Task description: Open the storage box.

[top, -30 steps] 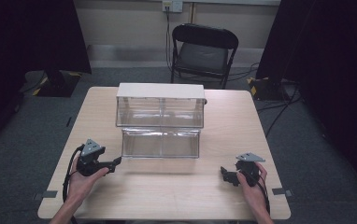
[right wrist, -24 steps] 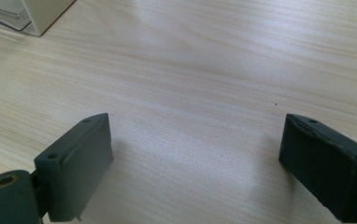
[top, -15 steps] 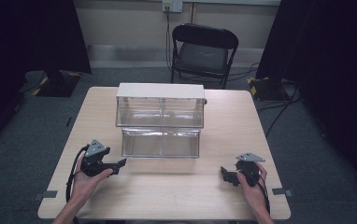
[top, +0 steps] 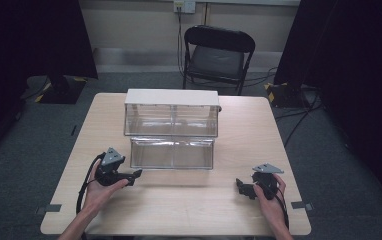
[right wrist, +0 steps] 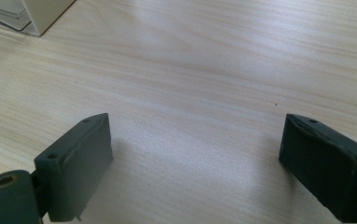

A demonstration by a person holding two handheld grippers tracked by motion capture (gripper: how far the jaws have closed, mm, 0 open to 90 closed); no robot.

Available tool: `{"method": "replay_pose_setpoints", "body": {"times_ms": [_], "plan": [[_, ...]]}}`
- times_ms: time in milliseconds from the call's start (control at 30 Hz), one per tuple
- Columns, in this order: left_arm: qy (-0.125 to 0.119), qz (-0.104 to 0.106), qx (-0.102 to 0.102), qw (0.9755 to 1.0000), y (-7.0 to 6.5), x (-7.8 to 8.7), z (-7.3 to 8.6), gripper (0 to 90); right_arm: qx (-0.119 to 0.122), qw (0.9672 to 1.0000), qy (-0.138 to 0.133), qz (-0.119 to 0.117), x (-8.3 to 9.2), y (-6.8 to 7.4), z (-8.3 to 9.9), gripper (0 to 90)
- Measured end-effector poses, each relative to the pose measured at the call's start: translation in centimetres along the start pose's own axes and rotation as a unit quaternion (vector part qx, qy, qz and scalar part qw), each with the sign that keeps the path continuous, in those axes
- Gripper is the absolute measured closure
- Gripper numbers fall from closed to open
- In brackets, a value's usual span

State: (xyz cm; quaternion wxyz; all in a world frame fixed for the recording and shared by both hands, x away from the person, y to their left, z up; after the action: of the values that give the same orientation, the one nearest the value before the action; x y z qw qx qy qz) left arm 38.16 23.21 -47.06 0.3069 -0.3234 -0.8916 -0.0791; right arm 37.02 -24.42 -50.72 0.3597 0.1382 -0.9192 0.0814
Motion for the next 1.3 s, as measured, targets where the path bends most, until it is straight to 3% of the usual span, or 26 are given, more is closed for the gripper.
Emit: {"method": "replay_pose_setpoints", "body": {"times_ms": [67,167,333,433,500,867,1300], "plan": [[0.001,0.011,0.0,0.9999,0.0,-0.3,-0.2,15.1,0.0,1.0,0.0,0.0,0.0,0.0,0.0,8.7],[0.009,0.008,-0.012,0.9999,-0.3,-1.0,-0.4,15.8,0.0,1.0,0.0,0.0,0.0,0.0,0.0,8.5],[0.002,0.026,-0.004,0.9997,-0.8,-1.7,-0.6,15.6,0.001,1.0,0.0,0.001,0.0,0.0,0.0,8.5],[-0.001,0.024,-0.012,0.9996,-0.9,-1.8,-0.6,15.6,0.001,1.0,0.0,0.001,0.0,0.0,0.0,8.5],[-0.004,0.024,-0.006,0.9997,-1.1,-2.0,-0.6,14.3,0.001,1.0,0.0,0.001,0.0,0.0,0.0,8.5],[-0.012,0.034,0.004,0.9993,-1.1,-2.0,-0.7,10.4,0.001,1.0,0.001,0.0,0.0,0.0,0.0,8.3],[-0.025,0.038,-0.001,0.999,-1.3,-1.3,-0.9,7.7,0.001,1.0,0.001,0.0,0.0,0.0,0.0,8.1]]}}
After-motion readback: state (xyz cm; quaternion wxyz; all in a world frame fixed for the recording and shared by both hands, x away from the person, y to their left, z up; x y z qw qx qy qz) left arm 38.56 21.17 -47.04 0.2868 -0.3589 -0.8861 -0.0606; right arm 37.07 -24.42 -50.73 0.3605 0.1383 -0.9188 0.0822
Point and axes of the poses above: each handheld gripper's, and its own axes: x roughly backward along the jaws, z roughly out of its underside, y roughly to its left, the point moved 1 cm from there along -x, roughly forward along the jaws, and after that the axes turned 3 degrees about z, right-handed, at the moved point
